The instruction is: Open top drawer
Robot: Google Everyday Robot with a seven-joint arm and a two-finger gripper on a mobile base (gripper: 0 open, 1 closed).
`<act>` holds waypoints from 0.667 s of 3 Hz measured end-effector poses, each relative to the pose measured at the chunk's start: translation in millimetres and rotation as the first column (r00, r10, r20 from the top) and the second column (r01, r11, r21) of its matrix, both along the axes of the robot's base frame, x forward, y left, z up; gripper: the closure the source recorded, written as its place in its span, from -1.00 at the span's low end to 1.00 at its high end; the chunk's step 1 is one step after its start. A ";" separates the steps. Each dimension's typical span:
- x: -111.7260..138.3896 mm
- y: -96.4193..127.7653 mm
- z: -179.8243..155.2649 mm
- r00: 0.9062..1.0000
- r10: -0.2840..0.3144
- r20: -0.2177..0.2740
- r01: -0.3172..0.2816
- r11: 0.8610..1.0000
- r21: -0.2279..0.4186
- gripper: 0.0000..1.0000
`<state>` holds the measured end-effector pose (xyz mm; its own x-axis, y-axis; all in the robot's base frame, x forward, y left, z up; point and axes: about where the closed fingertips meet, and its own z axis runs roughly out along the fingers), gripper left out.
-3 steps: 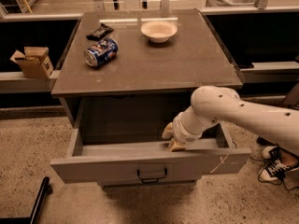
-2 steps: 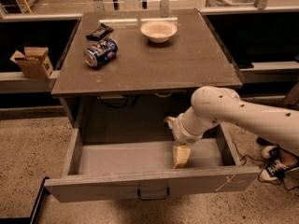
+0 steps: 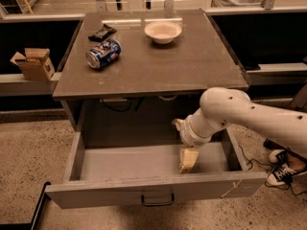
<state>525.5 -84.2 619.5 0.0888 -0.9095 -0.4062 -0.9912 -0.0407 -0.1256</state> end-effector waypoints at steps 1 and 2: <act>-12.5 -12.0 4.0 0.999 -0.021 -0.029 0.022 1.000 0.015 -1.00; -24.3 -25.9 25.7 0.999 -0.035 -0.035 0.036 0.999 0.025 -1.00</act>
Offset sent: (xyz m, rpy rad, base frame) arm -0.0379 -0.0397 0.0277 0.0364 0.0585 -0.0607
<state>501.2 -110.0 645.2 0.0423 -0.9010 -0.4318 -0.9958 -0.0027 -0.0920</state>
